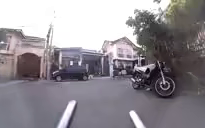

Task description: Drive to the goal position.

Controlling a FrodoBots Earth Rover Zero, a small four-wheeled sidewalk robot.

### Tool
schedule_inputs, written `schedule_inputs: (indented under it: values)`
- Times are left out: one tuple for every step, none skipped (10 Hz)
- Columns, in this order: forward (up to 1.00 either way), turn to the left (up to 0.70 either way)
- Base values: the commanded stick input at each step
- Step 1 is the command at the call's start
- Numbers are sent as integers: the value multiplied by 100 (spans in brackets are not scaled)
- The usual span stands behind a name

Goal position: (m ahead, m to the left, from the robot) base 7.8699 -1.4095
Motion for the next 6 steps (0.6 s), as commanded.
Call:
schedule_inputs:
  values:
    - [85, 0]
    - [85, 0]
    - [85, 0]
    - [85, 0]
    - [85, 0]
    - [85, 0]
